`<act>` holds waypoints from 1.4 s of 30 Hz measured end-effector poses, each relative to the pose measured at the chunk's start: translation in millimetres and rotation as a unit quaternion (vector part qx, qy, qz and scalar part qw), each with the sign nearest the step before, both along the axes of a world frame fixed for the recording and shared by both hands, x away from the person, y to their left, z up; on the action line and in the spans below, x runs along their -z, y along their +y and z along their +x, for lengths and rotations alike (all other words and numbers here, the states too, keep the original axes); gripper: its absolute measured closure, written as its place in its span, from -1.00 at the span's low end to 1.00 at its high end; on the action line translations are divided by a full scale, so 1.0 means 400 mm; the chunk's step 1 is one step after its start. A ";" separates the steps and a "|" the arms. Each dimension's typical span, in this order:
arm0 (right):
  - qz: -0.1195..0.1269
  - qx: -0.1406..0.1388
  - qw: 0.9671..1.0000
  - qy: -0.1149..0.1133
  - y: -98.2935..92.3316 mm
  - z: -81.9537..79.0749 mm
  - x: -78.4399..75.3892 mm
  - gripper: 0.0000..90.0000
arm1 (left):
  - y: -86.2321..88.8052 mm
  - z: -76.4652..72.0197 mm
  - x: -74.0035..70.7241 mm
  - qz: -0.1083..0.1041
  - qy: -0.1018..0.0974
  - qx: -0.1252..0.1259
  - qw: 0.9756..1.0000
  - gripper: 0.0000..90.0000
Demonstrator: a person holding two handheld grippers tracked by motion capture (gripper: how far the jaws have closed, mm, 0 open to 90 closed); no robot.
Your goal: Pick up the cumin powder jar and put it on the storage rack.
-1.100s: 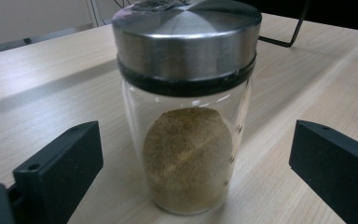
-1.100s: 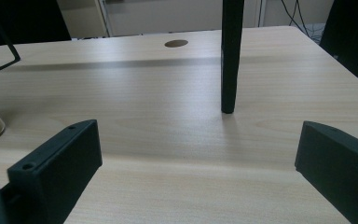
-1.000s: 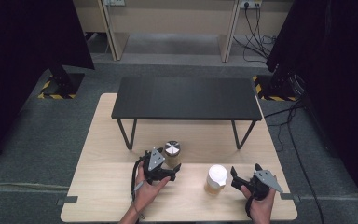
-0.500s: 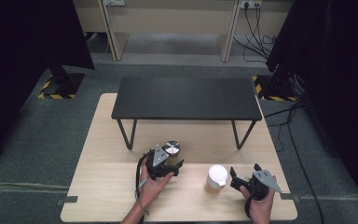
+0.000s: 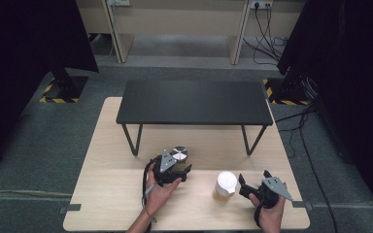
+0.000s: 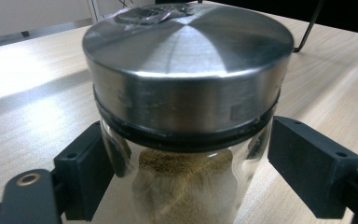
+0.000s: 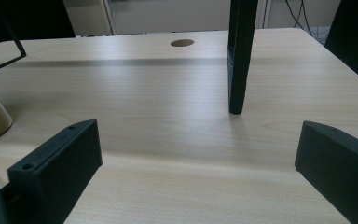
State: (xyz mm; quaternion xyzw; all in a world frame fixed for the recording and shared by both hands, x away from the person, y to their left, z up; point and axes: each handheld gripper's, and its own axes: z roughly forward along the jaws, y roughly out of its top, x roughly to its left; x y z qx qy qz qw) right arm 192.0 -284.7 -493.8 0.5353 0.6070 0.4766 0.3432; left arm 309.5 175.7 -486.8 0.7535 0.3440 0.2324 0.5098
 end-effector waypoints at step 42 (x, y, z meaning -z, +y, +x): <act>-0.006 -0.004 1.000 -0.002 0.003 -0.001 0.000 -0.98 | 0.037 -0.027 -0.029 -0.030 0.015 -0.005 0.999 -0.34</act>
